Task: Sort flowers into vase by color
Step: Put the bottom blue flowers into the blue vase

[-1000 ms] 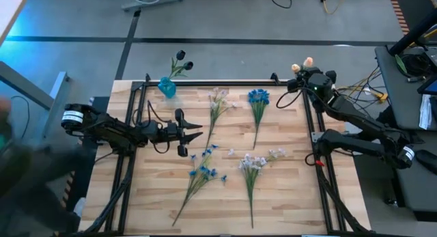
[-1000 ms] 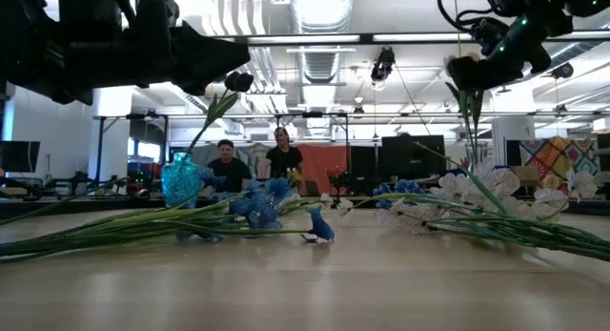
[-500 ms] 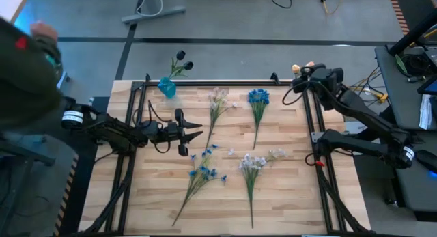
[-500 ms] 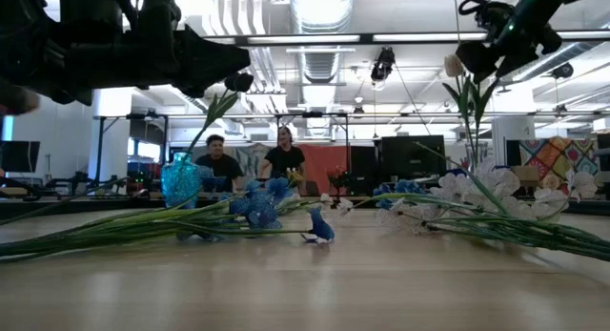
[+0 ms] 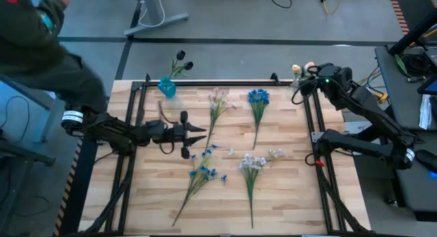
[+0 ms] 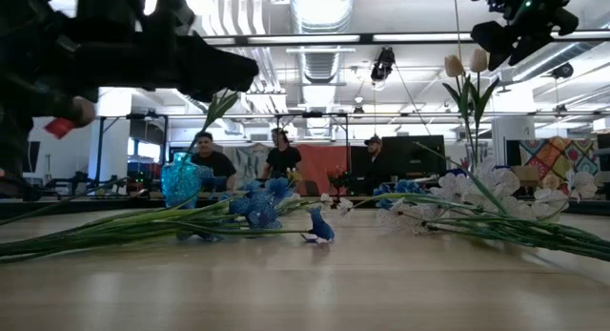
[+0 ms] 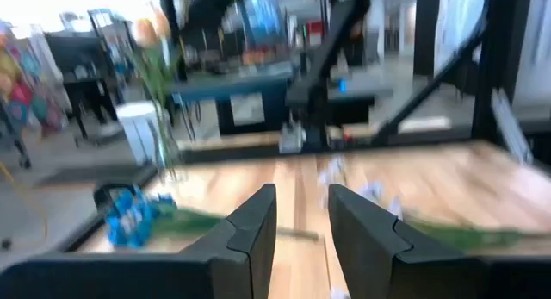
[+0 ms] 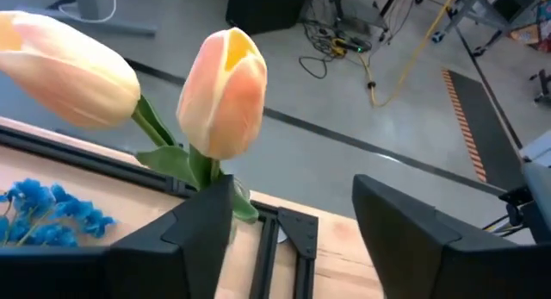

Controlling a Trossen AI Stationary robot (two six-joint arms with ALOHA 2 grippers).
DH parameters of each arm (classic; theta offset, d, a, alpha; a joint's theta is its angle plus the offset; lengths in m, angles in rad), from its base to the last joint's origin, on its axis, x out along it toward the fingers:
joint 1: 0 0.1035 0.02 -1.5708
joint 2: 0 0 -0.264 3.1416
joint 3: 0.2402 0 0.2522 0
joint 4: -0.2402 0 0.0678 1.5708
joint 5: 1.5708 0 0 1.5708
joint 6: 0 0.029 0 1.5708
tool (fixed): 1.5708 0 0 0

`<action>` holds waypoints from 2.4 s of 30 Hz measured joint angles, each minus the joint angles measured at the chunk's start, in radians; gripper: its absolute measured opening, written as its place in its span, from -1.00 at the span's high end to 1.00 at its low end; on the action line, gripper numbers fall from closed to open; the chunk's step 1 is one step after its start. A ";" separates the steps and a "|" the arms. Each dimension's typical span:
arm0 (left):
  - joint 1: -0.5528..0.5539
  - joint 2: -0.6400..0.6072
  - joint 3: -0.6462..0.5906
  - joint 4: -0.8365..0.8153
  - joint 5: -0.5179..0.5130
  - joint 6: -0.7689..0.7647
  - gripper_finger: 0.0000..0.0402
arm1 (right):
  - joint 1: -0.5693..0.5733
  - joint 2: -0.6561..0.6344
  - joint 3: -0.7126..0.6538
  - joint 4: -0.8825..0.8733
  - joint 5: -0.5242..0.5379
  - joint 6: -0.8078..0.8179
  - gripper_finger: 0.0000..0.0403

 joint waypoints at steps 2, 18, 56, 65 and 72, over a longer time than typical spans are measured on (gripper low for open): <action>-0.002 0.009 0.060 -0.126 0.000 0.001 0.58 | 0.000 -0.018 -0.008 -0.004 0.000 0.000 -0.01; -0.020 0.257 0.368 -0.618 -0.146 -0.121 0.63 | 0.164 -0.241 -0.182 -0.005 0.008 0.041 0.93; -0.400 0.250 0.521 -1.441 -0.005 -1.059 -0.01 | 0.320 -0.315 -0.291 0.076 0.011 0.058 0.94; -0.388 0.282 0.521 -1.435 0.023 -1.003 0.35 | 0.320 -0.315 -0.291 0.079 0.011 0.055 0.94; -0.388 0.235 0.520 -1.484 -0.020 -0.918 0.95 | 0.320 -0.315 -0.291 0.083 0.011 0.052 0.94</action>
